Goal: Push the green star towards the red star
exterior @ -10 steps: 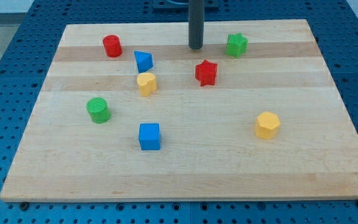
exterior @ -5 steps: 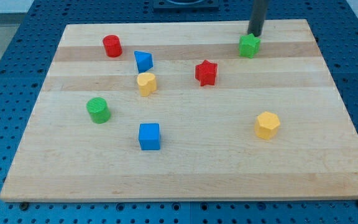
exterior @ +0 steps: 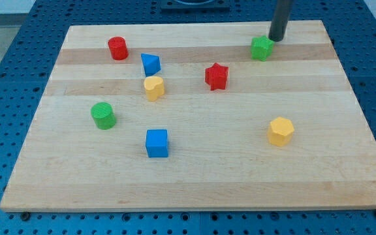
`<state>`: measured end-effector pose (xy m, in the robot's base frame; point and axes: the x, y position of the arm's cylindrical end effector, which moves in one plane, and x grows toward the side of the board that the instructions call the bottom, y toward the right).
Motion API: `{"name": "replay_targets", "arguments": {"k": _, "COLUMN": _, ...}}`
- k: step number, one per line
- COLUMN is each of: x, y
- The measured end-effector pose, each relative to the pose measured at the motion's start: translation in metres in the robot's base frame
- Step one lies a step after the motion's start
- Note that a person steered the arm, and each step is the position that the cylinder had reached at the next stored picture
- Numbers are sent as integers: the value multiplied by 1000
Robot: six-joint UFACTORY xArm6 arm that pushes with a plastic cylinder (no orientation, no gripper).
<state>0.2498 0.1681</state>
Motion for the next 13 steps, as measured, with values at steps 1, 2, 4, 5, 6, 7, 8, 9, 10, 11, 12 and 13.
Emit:
{"name": "replay_targets", "arguments": {"k": 1, "x": 5, "y": -25}}
{"name": "replay_targets", "arguments": {"k": 2, "x": 5, "y": -31}}
{"name": "replay_targets", "arguments": {"k": 4, "x": 5, "y": 1}}
{"name": "replay_targets", "arguments": {"k": 5, "x": 5, "y": 0}}
{"name": "replay_targets", "arguments": {"k": 6, "x": 9, "y": -13}}
{"name": "replay_targets", "arguments": {"k": 7, "x": 14, "y": -26}}
{"name": "replay_targets", "arguments": {"k": 8, "x": 15, "y": -28}}
{"name": "replay_targets", "arguments": {"k": 9, "x": 17, "y": -28}}
{"name": "replay_targets", "arguments": {"k": 10, "x": 34, "y": -29}}
{"name": "replay_targets", "arguments": {"k": 11, "x": 37, "y": -32}}
{"name": "replay_targets", "arguments": {"k": 12, "x": 37, "y": -32}}
{"name": "replay_targets", "arguments": {"k": 13, "x": 56, "y": -12}}
